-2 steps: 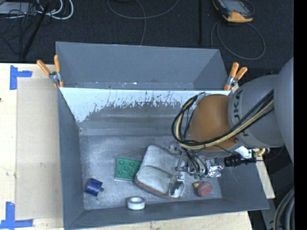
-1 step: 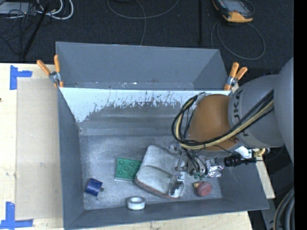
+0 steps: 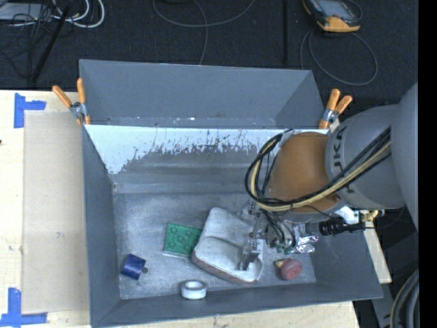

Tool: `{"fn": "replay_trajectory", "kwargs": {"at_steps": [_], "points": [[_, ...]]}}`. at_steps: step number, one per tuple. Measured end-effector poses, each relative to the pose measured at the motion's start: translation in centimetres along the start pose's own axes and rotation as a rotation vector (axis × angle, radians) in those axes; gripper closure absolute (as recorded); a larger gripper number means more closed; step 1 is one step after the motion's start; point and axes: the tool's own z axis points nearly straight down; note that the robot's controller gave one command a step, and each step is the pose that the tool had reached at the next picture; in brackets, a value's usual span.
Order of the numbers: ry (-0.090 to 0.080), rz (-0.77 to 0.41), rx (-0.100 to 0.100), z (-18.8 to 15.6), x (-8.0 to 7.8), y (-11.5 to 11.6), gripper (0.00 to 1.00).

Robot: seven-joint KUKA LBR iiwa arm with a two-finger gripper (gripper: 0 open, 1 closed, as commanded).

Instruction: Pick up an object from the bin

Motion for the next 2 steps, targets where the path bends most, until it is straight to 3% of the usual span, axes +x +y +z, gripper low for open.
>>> {"fn": "replay_trajectory", "kwargs": {"at_steps": [1, 2], "points": [[0.006, -0.001, 0.001, -3.3, -0.1, 0.0, 1.00], [0.001, -0.004, 0.000, -11.1, -0.3, 0.1, 1.00]]}}
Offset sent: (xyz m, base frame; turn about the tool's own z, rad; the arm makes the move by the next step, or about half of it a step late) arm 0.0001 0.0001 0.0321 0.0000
